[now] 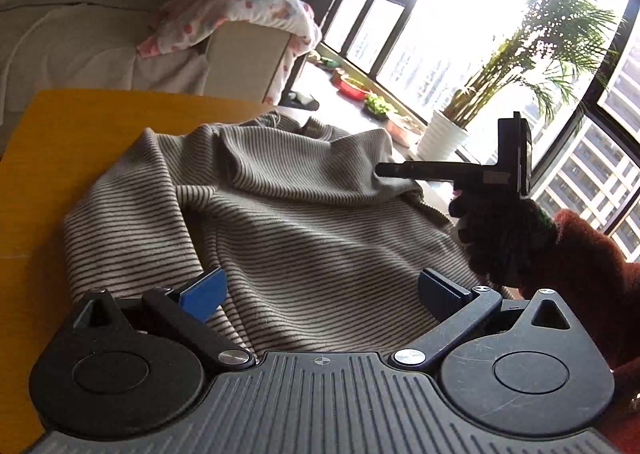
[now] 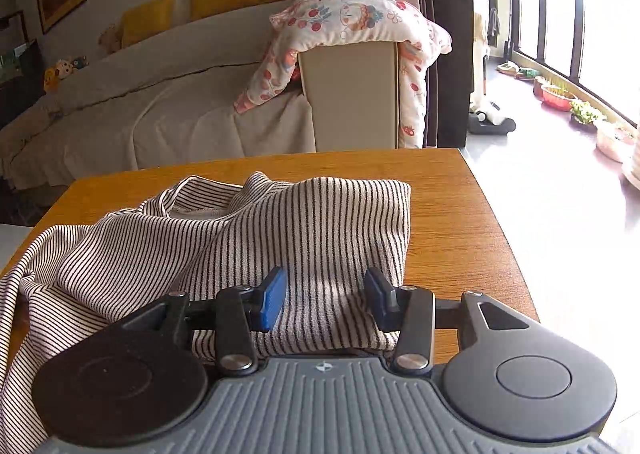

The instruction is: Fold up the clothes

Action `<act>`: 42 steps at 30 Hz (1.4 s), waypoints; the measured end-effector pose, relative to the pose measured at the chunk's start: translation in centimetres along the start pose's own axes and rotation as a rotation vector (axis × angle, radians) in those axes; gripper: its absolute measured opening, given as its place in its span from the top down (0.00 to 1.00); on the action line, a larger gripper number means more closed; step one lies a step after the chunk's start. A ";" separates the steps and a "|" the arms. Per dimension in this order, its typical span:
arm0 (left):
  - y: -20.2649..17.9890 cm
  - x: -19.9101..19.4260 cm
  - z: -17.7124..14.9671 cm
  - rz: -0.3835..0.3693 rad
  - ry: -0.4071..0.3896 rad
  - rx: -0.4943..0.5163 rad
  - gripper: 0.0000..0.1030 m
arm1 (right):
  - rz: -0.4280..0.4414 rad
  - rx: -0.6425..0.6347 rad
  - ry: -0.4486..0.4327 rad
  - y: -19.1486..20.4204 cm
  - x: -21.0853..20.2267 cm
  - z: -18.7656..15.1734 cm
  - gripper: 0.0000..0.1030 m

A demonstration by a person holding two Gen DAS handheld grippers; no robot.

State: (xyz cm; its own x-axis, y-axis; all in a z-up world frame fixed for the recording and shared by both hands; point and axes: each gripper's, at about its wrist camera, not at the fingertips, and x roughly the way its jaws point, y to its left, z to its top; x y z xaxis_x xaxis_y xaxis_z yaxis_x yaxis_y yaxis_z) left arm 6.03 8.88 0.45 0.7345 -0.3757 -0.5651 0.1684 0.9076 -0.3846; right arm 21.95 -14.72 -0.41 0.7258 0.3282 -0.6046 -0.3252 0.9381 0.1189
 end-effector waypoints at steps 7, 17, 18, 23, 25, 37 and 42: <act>1.5 4.6 5.3 0.033 -0.043 -0.089 0.06 | -0.050 -0.079 -0.142 0.5 -2.2 -0.7 0.50; 3.1 12.1 8.1 0.226 0.006 -0.083 0.34 | -0.085 -0.013 -0.116 -3.6 -1.9 -0.4 0.50; 2.8 12.5 8.0 0.252 0.009 -0.058 0.38 | -0.093 -0.014 -0.115 -3.8 -1.6 -0.2 0.50; 2.0 11.2 8.0 0.349 -0.049 0.035 0.94 | -0.115 -0.075 -0.136 -3.2 0.3 2.3 0.50; 1.9 10.1 8.1 0.389 -0.078 0.049 0.96 | -0.156 -0.164 -0.095 -2.2 1.8 3.1 0.50; 4.0 8.3 7.7 0.127 -0.107 -0.079 0.56 | -0.217 -0.183 -0.054 -2.0 2.0 2.6 0.39; 2.7 11.2 8.0 0.181 -0.052 -0.046 0.51 | -0.075 0.035 -0.171 -1.8 -2.1 -0.4 0.38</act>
State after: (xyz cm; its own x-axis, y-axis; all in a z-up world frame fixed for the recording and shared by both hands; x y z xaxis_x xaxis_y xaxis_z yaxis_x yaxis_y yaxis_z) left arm 19.96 8.59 -1.05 0.7833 -0.1956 -0.5901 0.0006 0.9495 -0.3139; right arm 20.79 -17.13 0.30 0.8407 0.2681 -0.4704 -0.2468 0.9630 0.1078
